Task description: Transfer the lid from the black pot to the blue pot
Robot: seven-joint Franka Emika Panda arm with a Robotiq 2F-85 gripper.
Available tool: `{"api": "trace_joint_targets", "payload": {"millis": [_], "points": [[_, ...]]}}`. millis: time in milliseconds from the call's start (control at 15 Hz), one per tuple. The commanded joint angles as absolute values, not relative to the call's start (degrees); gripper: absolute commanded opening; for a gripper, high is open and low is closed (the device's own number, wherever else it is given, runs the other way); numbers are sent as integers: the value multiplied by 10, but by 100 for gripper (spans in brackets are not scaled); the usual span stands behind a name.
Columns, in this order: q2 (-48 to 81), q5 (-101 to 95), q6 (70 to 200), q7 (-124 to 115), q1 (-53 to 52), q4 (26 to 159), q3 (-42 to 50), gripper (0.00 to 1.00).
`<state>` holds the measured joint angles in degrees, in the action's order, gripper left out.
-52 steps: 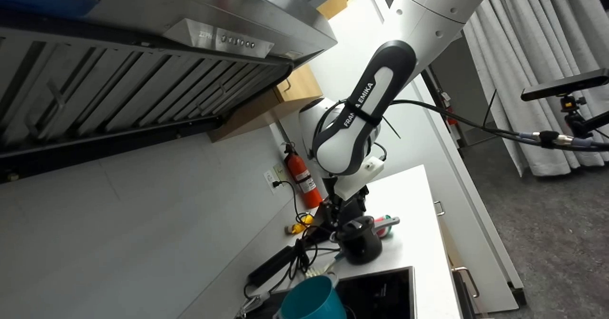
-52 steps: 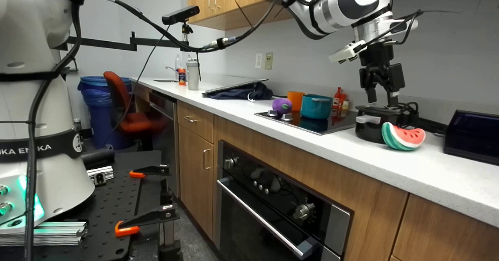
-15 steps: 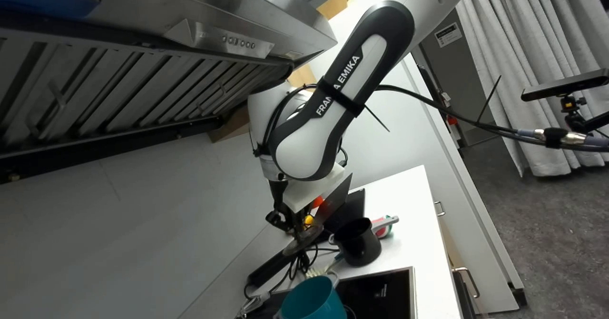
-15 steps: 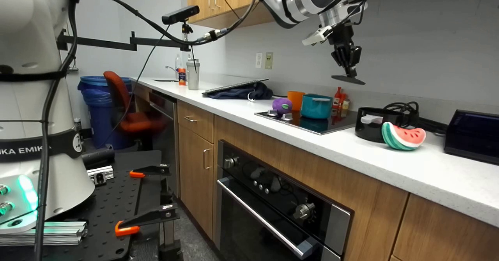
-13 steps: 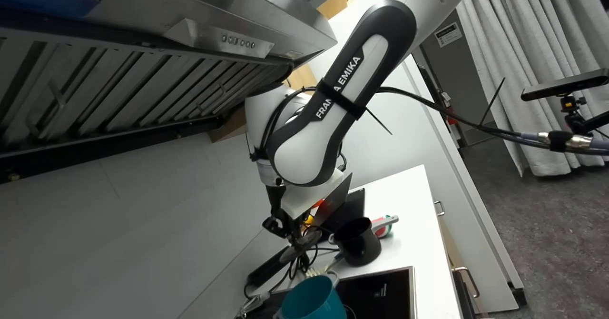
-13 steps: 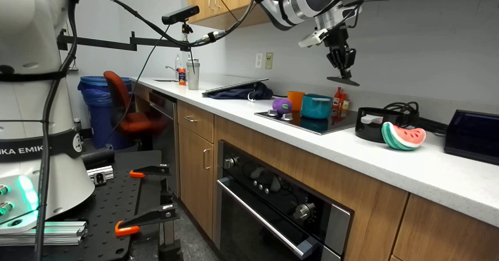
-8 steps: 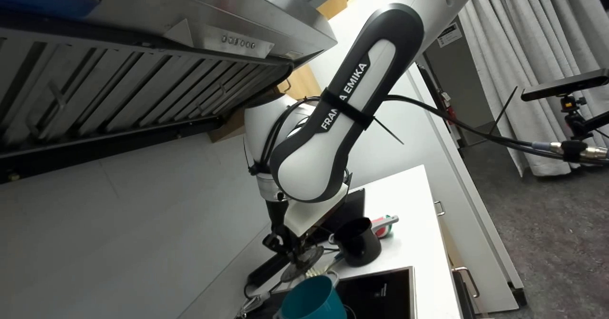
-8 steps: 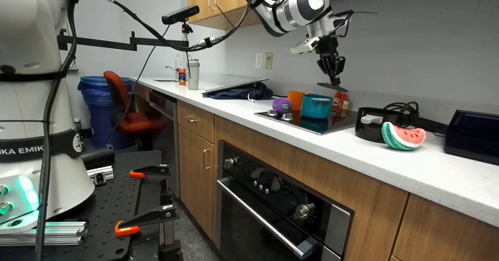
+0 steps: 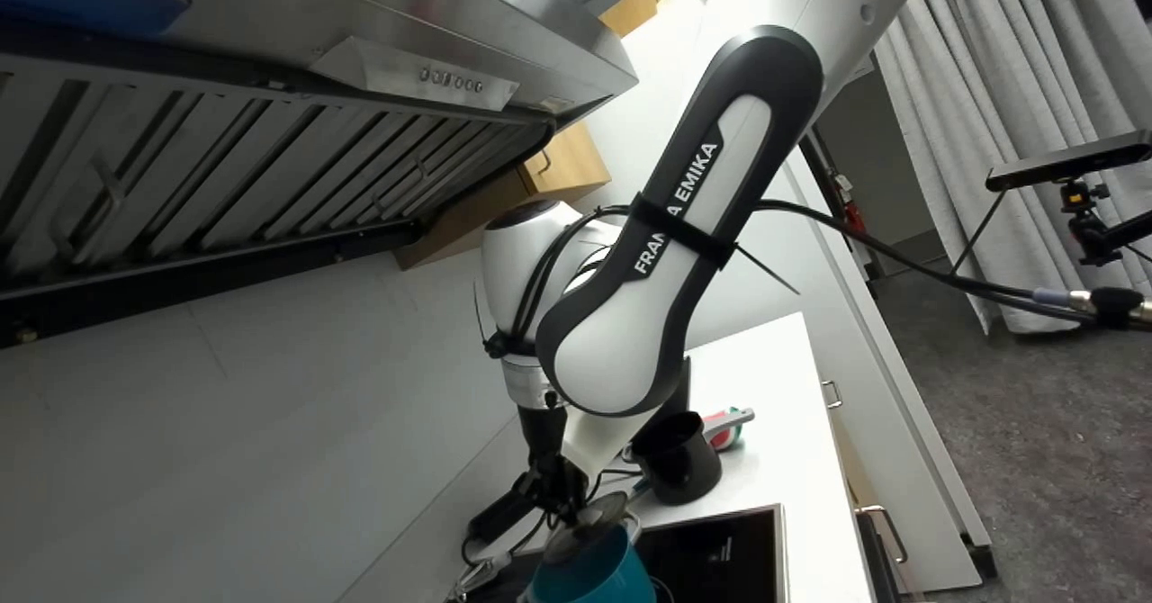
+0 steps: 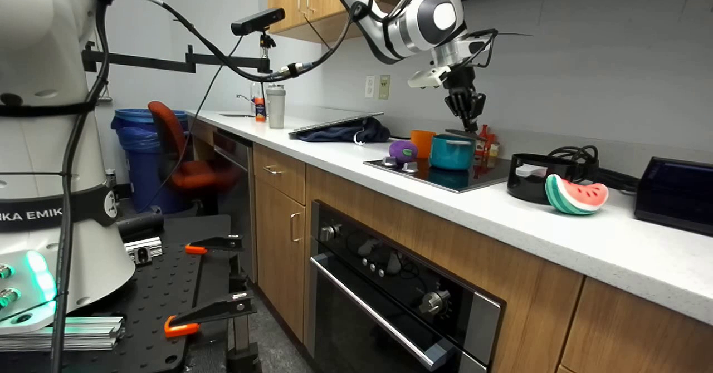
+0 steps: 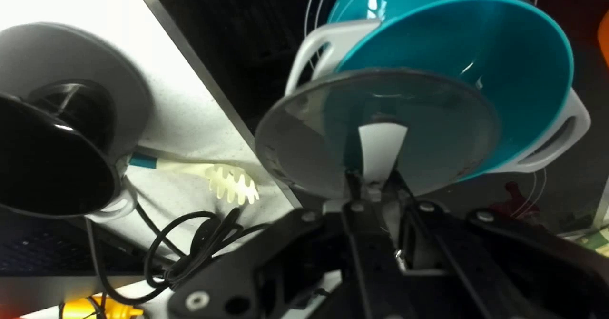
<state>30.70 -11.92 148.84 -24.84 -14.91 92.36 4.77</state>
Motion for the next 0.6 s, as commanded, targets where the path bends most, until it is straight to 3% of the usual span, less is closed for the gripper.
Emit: {"api": "trace_joint_targets", "payload": {"millis": [0,533], "points": [[290,-128,1523,-238,-157,951,47,4],[280,-128,1550,-228,-174,974,47,4]]}}
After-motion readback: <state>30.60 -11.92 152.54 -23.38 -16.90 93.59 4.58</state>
